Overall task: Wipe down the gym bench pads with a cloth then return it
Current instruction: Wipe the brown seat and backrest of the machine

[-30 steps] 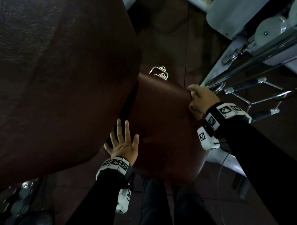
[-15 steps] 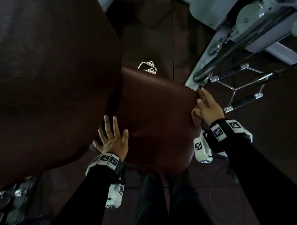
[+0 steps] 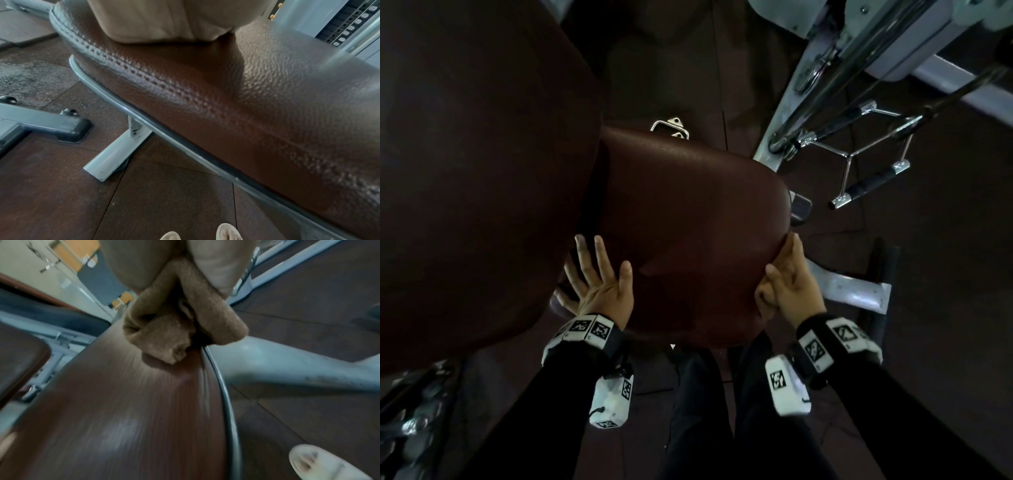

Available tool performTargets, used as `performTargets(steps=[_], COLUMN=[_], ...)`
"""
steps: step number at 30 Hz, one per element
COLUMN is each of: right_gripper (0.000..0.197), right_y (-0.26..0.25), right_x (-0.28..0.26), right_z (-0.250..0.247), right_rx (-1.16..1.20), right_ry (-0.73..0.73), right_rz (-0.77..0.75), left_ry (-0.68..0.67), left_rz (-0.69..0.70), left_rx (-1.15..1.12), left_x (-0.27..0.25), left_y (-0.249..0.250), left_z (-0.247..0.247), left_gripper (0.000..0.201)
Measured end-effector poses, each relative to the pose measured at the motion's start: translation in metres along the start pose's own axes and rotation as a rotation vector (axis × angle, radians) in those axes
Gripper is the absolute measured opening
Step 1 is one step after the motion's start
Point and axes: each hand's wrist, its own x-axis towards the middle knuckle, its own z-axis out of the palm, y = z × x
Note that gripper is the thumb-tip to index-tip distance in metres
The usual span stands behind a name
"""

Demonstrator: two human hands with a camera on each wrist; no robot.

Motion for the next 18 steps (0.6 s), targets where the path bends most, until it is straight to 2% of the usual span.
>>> performTargets(steps=[6, 11, 14, 18], right_gripper=[0.068, 0.075, 0.081, 0.084], right_y=[-0.009, 0.025, 0.043, 0.049], right_x=[0.025, -0.024, -0.058, -0.059], right_z=[-0.003, 0.024, 0.033, 0.03], right_rx=[-0.049, 0.029, 0.023, -0.043], right_ry=[0.074, 0.047, -0.036, -0.074], right_rz=[-0.027, -0.057, -0.08, -0.043], left_ry=[0.015, 0.011, 0.017, 0.019], left_rz=[0.0, 0.016, 0.013, 0.001], left_rx=[0.006, -0.001, 0.001, -0.001], left_x=[-0.002, -0.004, -0.004, -0.003], left_y=[0.003, 0.003, 0.003, 0.004], left_z=[-0.001, -0.002, -0.002, -0.002], left_gripper=[0.058, 0.058, 0.058, 0.058])
